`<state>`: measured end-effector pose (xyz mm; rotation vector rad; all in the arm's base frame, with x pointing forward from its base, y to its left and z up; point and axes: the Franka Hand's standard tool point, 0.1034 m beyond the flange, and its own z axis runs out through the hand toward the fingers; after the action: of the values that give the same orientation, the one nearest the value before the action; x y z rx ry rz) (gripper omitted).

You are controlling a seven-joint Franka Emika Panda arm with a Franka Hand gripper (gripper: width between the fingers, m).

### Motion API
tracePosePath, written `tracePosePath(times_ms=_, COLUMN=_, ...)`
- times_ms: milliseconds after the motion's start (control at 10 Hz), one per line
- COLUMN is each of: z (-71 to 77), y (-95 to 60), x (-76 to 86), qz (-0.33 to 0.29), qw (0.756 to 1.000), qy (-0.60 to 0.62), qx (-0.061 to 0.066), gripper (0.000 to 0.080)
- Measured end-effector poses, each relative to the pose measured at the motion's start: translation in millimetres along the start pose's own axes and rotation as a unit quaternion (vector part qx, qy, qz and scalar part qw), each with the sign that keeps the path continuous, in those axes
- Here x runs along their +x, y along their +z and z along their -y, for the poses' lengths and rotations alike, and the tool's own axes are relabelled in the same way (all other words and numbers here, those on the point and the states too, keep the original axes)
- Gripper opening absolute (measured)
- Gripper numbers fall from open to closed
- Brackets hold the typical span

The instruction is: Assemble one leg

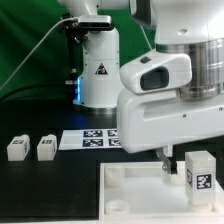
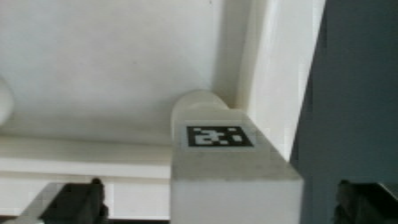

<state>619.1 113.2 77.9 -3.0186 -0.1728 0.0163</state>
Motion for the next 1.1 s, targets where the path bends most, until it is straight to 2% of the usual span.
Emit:
tracePosePath(times_ms=400, z=8.4, y=0.4, x=1.6, qz=-0.004, qw=1.000, qy=-0.001, qx=-0.001, gripper=0.0649)
tracePosePath(times_ms=600, z=8.4, y=0.4, x=1.6, qz=-0.004, qw=1.000, qy=-0.001, qx=-0.001, gripper=0.0365)
tracePosePath(times_ms=700, z=5.4, y=0.0, x=2.0, qz=-0.005, qw=1.000, qy=0.000, qx=-0.002, gripper=0.0300)
tracePosePath(times_ms=1100, z=-1.3, y=1.5, x=4.8, qz=-0.016, qw=0.999, qy=0.037, qx=0.000, gripper=0.0294)
